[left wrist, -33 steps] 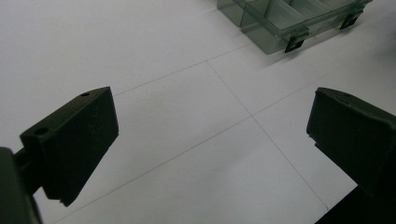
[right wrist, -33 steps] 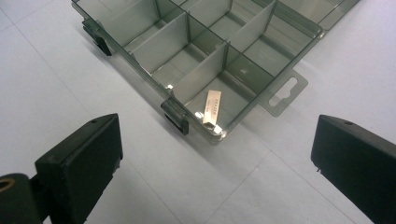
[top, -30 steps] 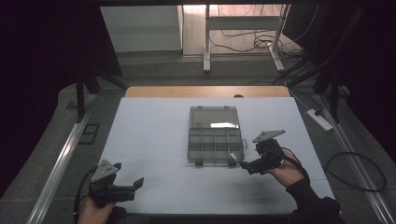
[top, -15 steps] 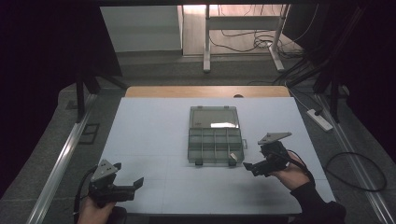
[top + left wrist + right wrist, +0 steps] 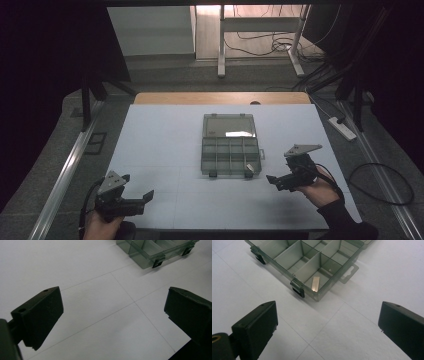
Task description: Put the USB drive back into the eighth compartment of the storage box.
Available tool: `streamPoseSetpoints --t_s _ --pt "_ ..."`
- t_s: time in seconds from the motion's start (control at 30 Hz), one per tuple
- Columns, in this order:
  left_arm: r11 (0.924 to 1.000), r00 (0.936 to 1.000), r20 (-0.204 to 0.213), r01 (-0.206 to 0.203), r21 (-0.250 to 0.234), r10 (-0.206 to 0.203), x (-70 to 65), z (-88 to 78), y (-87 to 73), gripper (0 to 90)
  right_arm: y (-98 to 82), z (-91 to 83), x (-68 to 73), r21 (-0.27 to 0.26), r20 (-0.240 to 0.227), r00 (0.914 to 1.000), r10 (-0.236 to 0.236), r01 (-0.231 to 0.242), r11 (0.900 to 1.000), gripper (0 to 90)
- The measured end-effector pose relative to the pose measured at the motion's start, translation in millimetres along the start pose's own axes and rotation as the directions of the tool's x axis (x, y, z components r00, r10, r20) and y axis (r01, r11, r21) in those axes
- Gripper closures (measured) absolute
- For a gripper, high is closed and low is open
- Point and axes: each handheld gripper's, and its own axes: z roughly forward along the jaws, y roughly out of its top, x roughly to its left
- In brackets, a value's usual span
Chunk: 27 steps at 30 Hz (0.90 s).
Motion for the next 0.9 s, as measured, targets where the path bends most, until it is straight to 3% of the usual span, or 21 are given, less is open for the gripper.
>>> streamPoseSetpoints --t_s 0.9 --pt "1.0 1.0 -0.002 0.002 0.003 -0.002 0.2 0.3 0.2 2.3 -22.1 -20.3 -7.7 -0.026 0.014 0.999 0.044 -0.043 0.999 0.3"
